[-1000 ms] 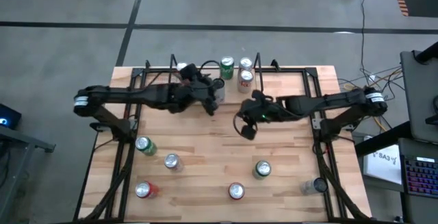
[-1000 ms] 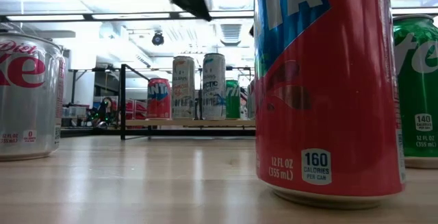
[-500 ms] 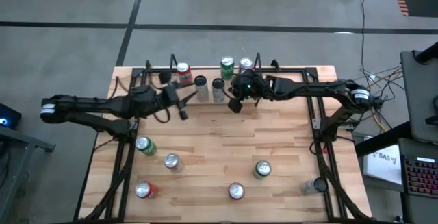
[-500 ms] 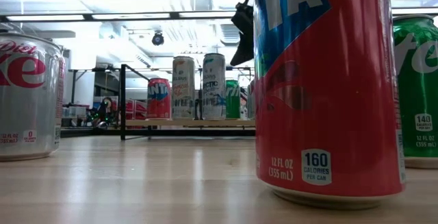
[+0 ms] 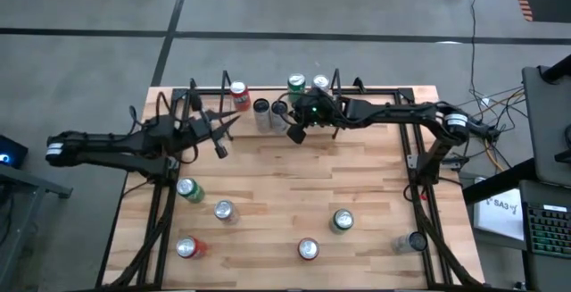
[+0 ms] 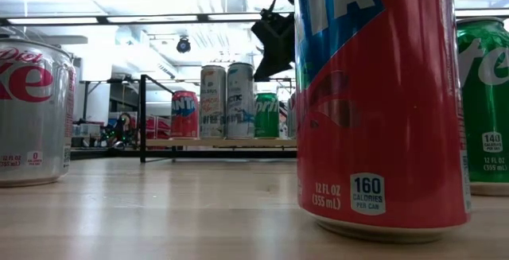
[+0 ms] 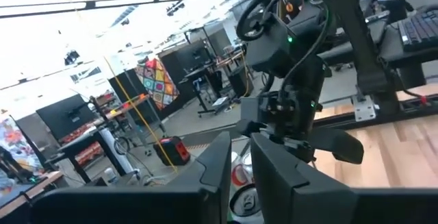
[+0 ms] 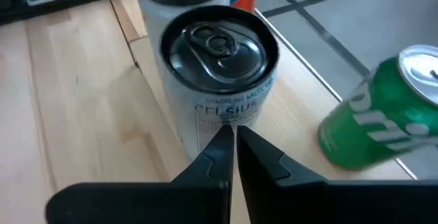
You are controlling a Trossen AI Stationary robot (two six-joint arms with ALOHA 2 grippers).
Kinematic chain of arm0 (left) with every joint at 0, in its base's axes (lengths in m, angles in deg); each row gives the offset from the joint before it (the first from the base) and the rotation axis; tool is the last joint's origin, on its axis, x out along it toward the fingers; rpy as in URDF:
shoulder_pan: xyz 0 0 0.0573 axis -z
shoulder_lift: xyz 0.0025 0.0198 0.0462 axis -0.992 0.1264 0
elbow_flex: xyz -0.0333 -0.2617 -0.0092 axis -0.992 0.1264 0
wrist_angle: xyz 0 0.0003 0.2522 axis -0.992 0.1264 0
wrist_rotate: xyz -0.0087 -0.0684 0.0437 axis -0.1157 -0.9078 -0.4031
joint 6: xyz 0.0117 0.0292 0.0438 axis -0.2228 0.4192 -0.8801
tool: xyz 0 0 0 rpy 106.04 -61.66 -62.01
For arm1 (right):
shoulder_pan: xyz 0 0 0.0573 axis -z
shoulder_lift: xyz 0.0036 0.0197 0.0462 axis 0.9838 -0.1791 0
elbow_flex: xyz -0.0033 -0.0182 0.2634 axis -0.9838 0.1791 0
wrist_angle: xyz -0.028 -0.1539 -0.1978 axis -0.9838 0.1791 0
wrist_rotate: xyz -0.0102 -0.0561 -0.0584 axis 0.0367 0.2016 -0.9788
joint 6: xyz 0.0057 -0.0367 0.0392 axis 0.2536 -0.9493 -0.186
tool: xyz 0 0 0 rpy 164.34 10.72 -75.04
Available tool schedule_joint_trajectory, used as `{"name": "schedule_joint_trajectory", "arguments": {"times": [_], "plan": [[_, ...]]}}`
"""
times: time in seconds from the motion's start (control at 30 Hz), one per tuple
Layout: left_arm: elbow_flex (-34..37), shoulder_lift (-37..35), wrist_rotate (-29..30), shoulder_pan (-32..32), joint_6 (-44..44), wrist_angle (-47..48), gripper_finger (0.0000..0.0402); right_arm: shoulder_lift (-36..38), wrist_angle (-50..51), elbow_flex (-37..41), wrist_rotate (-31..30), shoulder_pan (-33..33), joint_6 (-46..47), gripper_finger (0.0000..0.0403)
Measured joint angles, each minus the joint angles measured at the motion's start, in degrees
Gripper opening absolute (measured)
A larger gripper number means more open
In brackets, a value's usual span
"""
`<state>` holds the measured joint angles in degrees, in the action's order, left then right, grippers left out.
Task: Sort soda cans
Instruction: Put the left white blue soda can on the shelf
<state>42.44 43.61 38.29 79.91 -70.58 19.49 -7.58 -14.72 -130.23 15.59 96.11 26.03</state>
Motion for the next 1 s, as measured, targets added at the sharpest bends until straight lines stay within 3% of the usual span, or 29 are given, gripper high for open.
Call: {"name": "schedule_joint_trajectory", "arguments": {"times": [0.27,0.4,0.7,1.0], "plan": [[0.6,-2.3,1.1,0.0,-0.9,3.9,0.0039,-1.0,6.7,-4.2,-0.5,0.0,1.2,0.0011],[0.7,-2.6,1.1,-0.2,-2.1,8.1,0.0039,0.4,11.6,-6.0,-5.6,-0.7,3.1,0.0011],[2.2,-2.4,-3.7,-1.0,-4.9,8.7,0.0039,1.0,2.2,-8.2,-7.4,-2.6,4.1,0.0011],[3.4,-2.2,-3.5,-1.1,-4.0,7.1,0.0039,-2.2,-3.1,-8.0,-7.5,-3.1,3.1,0.0011]]}}
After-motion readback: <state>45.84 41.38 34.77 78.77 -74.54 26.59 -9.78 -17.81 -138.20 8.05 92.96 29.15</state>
